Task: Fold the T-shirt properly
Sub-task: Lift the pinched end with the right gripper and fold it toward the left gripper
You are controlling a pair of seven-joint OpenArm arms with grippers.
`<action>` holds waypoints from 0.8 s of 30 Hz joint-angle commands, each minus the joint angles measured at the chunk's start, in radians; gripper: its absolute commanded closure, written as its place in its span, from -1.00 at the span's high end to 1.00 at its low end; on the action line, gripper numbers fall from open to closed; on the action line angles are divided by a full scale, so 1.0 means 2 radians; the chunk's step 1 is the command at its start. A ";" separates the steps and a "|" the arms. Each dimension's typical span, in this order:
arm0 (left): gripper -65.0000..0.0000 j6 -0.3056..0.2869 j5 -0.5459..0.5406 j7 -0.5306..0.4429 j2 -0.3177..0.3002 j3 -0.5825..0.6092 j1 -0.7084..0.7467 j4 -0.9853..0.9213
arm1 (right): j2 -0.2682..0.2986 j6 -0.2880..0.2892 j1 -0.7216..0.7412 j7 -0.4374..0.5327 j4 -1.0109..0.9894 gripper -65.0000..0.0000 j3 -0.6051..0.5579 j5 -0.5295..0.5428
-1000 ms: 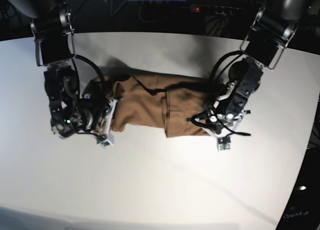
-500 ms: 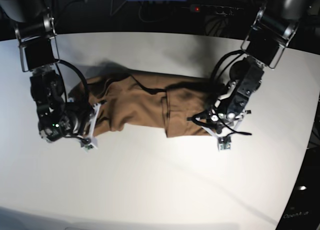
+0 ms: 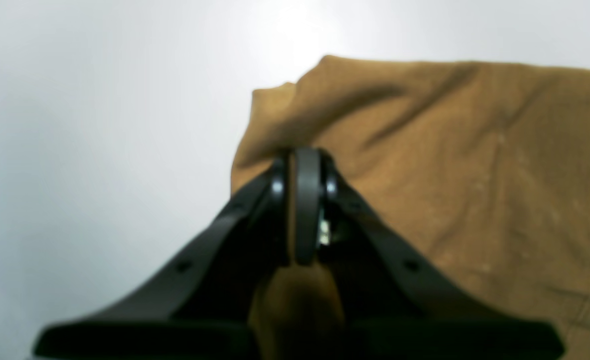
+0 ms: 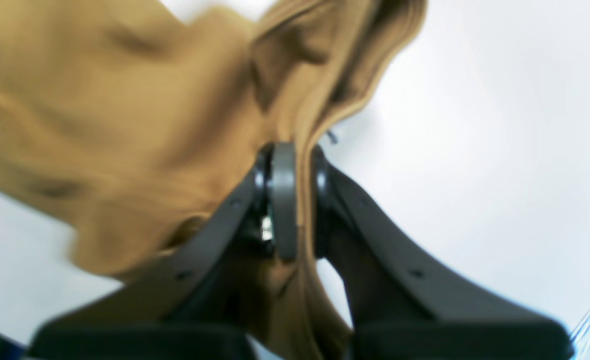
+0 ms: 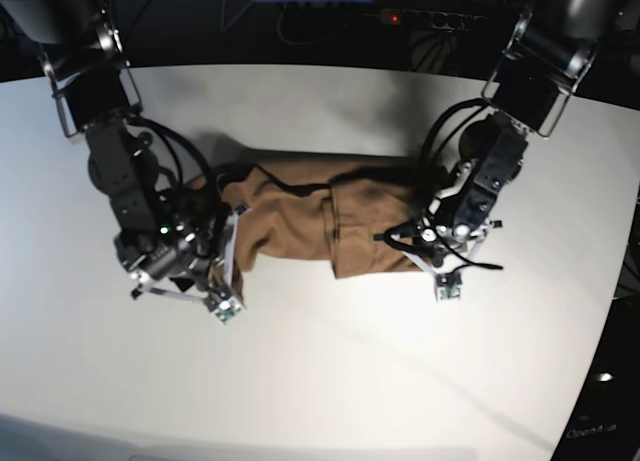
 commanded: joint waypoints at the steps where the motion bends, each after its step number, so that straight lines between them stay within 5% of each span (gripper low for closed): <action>1: -0.93 0.003 -0.004 0.014 -0.002 -0.001 -0.004 0.002 | 0.000 -0.012 0.000 -0.007 0.007 -0.94 -0.005 -0.018; 15: -0.93 0.003 -0.004 0.013 0.002 0.012 -0.009 -0.026 | -0.097 -0.021 -0.024 -0.007 -0.020 -0.94 -0.109 -0.223; 24: -0.93 0.003 -0.008 0.014 0.004 0.012 -0.013 -0.020 | -0.144 -0.021 -0.030 -0.007 -0.037 -0.94 -0.146 -0.281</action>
